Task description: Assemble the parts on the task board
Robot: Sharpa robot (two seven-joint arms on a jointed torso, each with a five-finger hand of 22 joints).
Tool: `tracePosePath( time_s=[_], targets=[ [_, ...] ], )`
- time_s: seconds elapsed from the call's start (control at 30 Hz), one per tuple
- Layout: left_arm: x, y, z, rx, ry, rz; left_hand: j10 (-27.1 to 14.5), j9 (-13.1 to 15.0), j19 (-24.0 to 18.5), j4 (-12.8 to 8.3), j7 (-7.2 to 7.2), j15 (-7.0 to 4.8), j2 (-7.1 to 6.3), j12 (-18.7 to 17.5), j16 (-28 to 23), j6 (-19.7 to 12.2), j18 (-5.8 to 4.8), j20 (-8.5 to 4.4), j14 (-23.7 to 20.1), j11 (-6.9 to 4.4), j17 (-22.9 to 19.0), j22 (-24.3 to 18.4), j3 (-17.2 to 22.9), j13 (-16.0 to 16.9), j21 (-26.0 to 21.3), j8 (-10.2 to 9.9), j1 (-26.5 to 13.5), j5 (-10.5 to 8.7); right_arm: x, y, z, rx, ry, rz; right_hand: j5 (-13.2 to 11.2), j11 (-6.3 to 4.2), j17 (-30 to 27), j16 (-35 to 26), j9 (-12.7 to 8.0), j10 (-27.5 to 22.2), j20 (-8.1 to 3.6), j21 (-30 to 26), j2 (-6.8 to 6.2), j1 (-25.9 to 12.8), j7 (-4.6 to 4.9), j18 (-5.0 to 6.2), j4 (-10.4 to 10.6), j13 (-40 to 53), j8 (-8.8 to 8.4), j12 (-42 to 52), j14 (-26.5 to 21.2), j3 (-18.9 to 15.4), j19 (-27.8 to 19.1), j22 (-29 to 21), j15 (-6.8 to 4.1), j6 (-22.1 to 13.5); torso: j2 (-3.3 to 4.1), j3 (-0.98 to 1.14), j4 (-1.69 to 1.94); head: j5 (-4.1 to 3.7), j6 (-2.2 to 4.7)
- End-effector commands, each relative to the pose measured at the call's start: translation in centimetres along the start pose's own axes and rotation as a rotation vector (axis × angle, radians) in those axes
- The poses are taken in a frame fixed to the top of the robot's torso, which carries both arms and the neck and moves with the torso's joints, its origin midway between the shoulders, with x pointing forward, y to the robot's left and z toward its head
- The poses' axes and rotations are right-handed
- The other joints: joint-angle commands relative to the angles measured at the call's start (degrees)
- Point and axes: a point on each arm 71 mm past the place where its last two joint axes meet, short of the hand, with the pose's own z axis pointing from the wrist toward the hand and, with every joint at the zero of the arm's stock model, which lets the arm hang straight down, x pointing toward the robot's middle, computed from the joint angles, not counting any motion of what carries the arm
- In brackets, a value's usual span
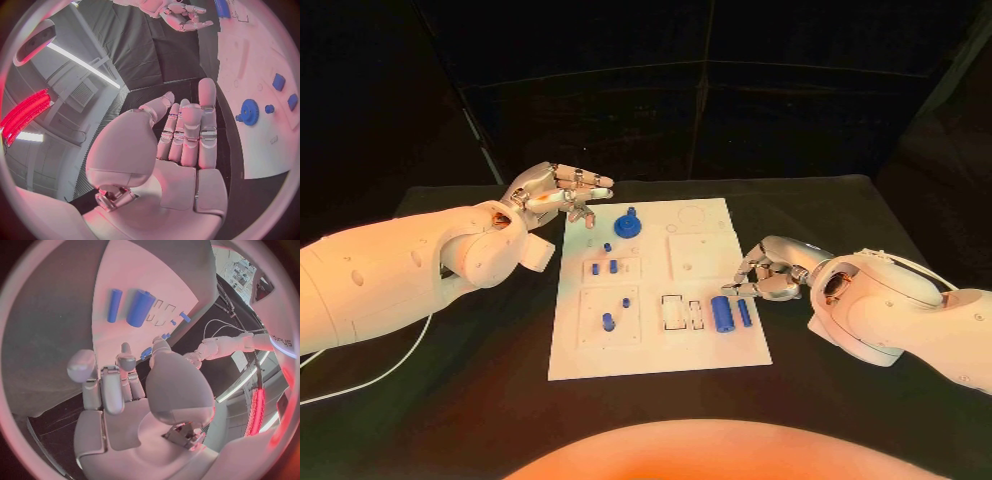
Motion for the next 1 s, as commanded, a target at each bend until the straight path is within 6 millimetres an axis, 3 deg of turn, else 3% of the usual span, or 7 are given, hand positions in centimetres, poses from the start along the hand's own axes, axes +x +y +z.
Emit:
tracePosePath(
  time_s=[0.03,0.2,0.3,0.6,1.0],
  targets=[
    [0.1,-0.1,0.1,0.003,0.004,-0.023,-0.2,0.0,-0.2,0.0,0.2,0.07,0.01,0.4,0.2,0.0,0.71,0.04,-0.3,0.28,0.0,-0.1,-0.4,-0.1,-0.4,0.3,-0.4,0.13,0.4,0.0,-0.1,0.033,0.02,-0.064,-0.3,0.15,3.7,0.3,0.1,0.3,-0.1,0.4,-0.09,-0.4,0.04,-1.18,0.0,0.2,0.21,0.2,3.9,-0.4,0.4,0.2,0.4,-0.4,-0.03,0.11,-0.03,-0.15,-0.06],
    [0.1,-0.1,0.0,0.003,0.002,-0.025,-0.3,-0.1,-0.2,0.1,0.22,0.1,0.04,0.4,0.3,0.0,0.71,0.07,-0.2,0.3,0.0,-0.1,-0.5,-0.1,-0.4,0.3,-0.6,0.11,0.9,0.4,-0.2,0.028,0.04,-0.07,-0.5,0.15,3.4,0.2,0.1,0.4,-0.09,1.0,-0.2,-0.4,0.03,-1.39,0.0,0.3,0.34,0.3,3.8,-0.6,1.0,1.4,0.41,-0.4,-0.02,0.11,0.05,-0.43,0.06],
    [0.0,-0.1,0.0,0.003,0.001,-0.025,-0.4,-0.1,-0.2,0.2,0.23,0.11,0.05,0.4,0.3,-0.1,0.71,0.09,-0.2,0.31,0.0,-0.2,-0.6,-0.1,-0.4,0.3,-0.8,0.09,1.2,0.6,-0.2,0.023,0.054,-0.071,-0.6,0.1,3.4,0.2,0.1,0.6,-0.1,1.2,-0.13,-0.4,-0.06,-1.44,0.0,0.8,0.67,0.6,3.8,-0.7,1.1,1.7,0.39,-0.3,-0.06,0.09,-0.07,-0.27,0.02],
    [0.0,-0.1,0.0,0.002,0.002,-0.026,-0.5,-0.1,-0.2,0.4,0.24,0.14,0.1,0.5,0.4,-0.1,0.7,0.12,-0.3,0.33,-0.1,-0.2,-0.8,-0.1,-0.5,0.3,-1.0,0.08,2.3,1.0,-0.6,0.009,0.082,-0.099,-0.7,-0.58,4.1,0.6,1.0,3.1,-0.46,1.5,0.76,-0.3,-0.88,-1.49,0.0,5.1,3.19,3.4,3.9,-1.7,1.4,2.2,-0.11,1.4,-0.1,0.08,-0.24,-0.68,-0.02],
    [0.0,0.0,0.0,0.003,0.004,-0.026,-0.5,-0.1,-0.2,0.4,0.24,0.14,0.1,0.5,0.4,-0.1,0.7,0.12,-0.3,0.33,-0.1,-0.2,-0.8,-0.1,-0.5,0.3,-1.0,0.08,2.9,1.0,-0.2,0.009,0.094,-0.134,-0.7,-0.69,4.1,0.7,1.2,3.2,-0.55,1.6,1.02,-0.4,-0.99,-1.51,0.0,5.3,3.59,3.5,3.9,-1.9,1.4,2.4,-0.21,1.5,-0.05,0.03,-0.04,-0.96,0.05]
  ],
)
